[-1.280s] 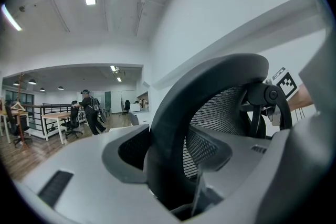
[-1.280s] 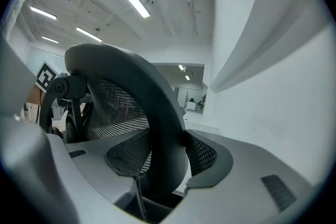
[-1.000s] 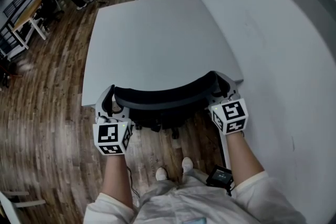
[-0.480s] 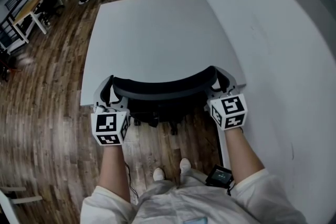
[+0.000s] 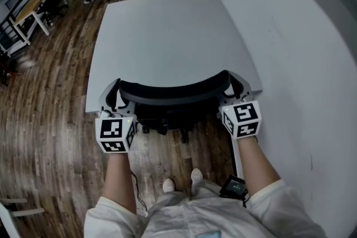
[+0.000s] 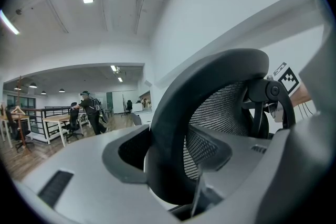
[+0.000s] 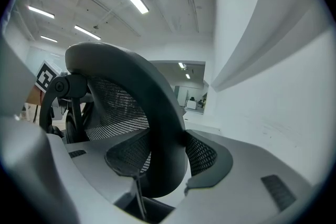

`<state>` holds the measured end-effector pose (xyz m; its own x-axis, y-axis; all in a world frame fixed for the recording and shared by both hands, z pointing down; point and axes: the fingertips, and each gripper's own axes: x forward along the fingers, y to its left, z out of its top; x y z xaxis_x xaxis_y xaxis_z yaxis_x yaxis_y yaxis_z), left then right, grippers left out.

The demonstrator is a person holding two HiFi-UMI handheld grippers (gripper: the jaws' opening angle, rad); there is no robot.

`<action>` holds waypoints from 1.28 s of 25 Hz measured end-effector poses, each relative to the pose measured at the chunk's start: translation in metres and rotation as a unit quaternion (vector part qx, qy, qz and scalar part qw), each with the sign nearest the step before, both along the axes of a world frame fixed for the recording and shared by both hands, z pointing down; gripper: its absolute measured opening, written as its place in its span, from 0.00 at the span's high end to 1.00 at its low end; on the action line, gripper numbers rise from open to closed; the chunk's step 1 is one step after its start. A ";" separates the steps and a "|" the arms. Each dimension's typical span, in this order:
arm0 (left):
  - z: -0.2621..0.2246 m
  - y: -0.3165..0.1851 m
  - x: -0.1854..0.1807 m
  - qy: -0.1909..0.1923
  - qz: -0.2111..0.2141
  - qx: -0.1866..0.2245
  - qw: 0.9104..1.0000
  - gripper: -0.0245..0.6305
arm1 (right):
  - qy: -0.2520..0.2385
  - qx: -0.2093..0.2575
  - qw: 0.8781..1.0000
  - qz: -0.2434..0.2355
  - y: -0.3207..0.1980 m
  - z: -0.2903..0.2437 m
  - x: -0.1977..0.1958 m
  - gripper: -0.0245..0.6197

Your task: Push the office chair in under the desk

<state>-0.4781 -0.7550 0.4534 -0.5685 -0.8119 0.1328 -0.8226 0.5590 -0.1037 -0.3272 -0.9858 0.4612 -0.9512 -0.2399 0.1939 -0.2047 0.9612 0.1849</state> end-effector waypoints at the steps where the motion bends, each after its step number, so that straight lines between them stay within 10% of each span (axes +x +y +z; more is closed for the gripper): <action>1: 0.000 0.000 -0.001 -0.001 0.000 0.001 1.000 0.63 | 0.000 -0.002 1.000 -0.001 0.000 0.000 0.000 0.62; 17: -0.001 0.011 0.007 0.013 0.018 0.029 0.999 0.57 | -0.014 -0.080 0.995 -0.060 0.003 -0.003 0.008 0.59; 32: 0.014 0.035 0.118 0.073 0.056 0.084 0.992 0.54 | -0.036 -0.089 0.989 -0.111 0.065 -0.005 0.086 0.60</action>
<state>-0.3596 -0.7197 0.4672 -0.4581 -0.8866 0.0641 -0.8800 0.4625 0.1084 -0.2414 -0.9207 0.4559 -0.9896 0.0073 0.1434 0.0077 1.0000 0.0021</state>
